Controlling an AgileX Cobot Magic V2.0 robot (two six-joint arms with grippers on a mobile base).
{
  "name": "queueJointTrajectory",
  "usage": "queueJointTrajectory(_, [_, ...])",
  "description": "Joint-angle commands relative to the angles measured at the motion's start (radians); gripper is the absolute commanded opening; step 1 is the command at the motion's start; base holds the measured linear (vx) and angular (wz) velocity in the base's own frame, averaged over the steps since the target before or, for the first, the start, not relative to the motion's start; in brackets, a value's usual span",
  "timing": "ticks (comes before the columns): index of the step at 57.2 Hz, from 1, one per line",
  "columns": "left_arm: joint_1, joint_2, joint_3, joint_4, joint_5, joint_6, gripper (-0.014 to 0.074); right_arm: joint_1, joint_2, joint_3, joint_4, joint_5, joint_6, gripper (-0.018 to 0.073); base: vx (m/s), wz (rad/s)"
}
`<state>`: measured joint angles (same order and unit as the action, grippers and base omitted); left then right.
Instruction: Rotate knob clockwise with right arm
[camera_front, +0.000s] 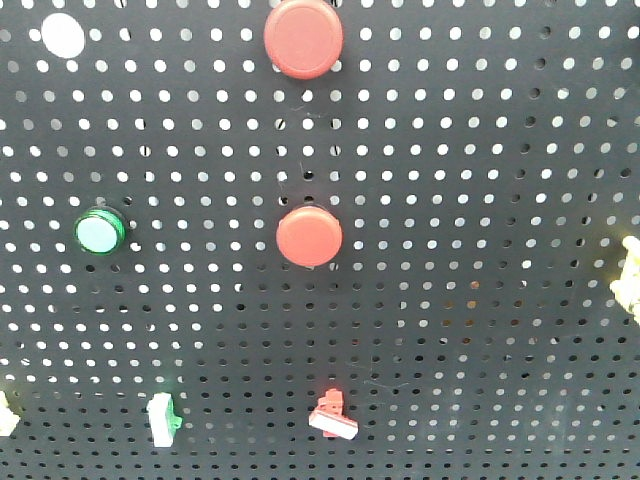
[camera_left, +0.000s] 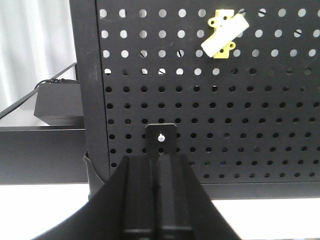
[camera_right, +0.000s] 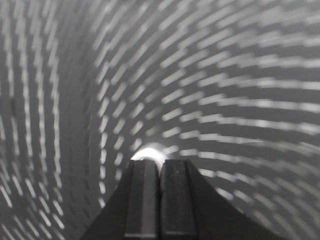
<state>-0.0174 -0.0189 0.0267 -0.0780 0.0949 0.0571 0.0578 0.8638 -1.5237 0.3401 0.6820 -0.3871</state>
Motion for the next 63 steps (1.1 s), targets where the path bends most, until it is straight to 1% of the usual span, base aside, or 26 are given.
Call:
queueJointTrajectory(1, [-0.006, -0.01, 0.011, -0.004, -0.085, -0.005, -0.0006, 0.002, 0.06, -0.021, 0.114, -0.072, -0.27, -0.0009, 0.0, 0.0])
queueJointTrajectory(2, [-0.006, -0.01, 0.011, -0.004, -0.085, -0.005, -0.0006, 0.002, 0.067, -0.021, 0.125, -0.072, -0.287, -0.0009, 0.0, 0.0])
queueJointTrajectory(5, [-0.006, -0.01, 0.011, -0.004, -0.085, -0.005, -0.0006, 0.002, 0.092, -0.021, 0.149, -0.071, -0.421, -0.0009, 0.0, 0.0])
queueJointTrajectory(8, [-0.006, -0.01, 0.011, -0.004, -0.085, -0.005, -0.0006, 0.002, 0.106, -0.021, 0.15, -0.063, -0.498, -0.0008, 0.0, 0.0])
queueJointTrajectory(11, [-0.006, -0.01, 0.011, -0.004, -0.085, -0.005, -0.0006, 0.002, 0.112, -0.021, 0.143, -0.06, -0.551, -0.0006, 0.0, 0.0])
queueJointTrajectory(14, [-0.006, -0.01, 0.011, -0.004, -0.085, -0.005, -0.0006, 0.0, 0.115, -0.021, 0.131, -0.063, -0.576, -0.0006, 0.0, 0.0])
queueJointTrajectory(23, [-0.006, -0.01, 0.011, -0.004, -0.085, -0.005, -0.0006, 0.0, 0.106, -0.021, 0.097, -0.069, -0.586, 0.0002, 0.0, 0.0])
queueJointTrajectory(29, [-0.006, -0.01, 0.011, -0.004, -0.085, -0.005, -0.0006, 0.0, 0.098, -0.021, 0.089, -0.052, -0.586, 0.0024, 0.0, 0.0])
queueJointTrajectory(40, [-0.006, -0.01, 0.011, -0.004, -0.085, -0.005, -0.0006, 0.0, 0.098, -0.021, 0.046, -0.045, -0.57, 0.0126, 0.0, 0.0])
queueJointTrajectory(48, [-0.006, -0.01, 0.011, -0.004, -0.085, -0.005, -0.0006, 0.0, 0.098, -0.021, 0.041, -0.048, -0.56, 0.0233, 0.0, 0.0])
queueJointTrajectory(53, [-0.006, -0.01, 0.011, -0.004, -0.085, -0.005, -0.0006, 0.0, 0.102, -0.021, 0.043, -0.048, -0.56, 0.0281, 0.0, 0.0])
queueJointTrajectory(57, [-0.006, -0.01, 0.011, -0.004, -0.085, -0.005, -0.0006, 0.0, 0.108, -0.021, 0.048, -0.048, -0.559, 0.0302, 0.0, 0.0])
queueJointTrajectory(63, [-0.006, -0.01, 0.011, -0.004, -0.085, -0.005, -0.0006, 0.0, 0.114, -0.021, 0.053, -0.049, -0.542, 0.0291, 0.0, 0.0])
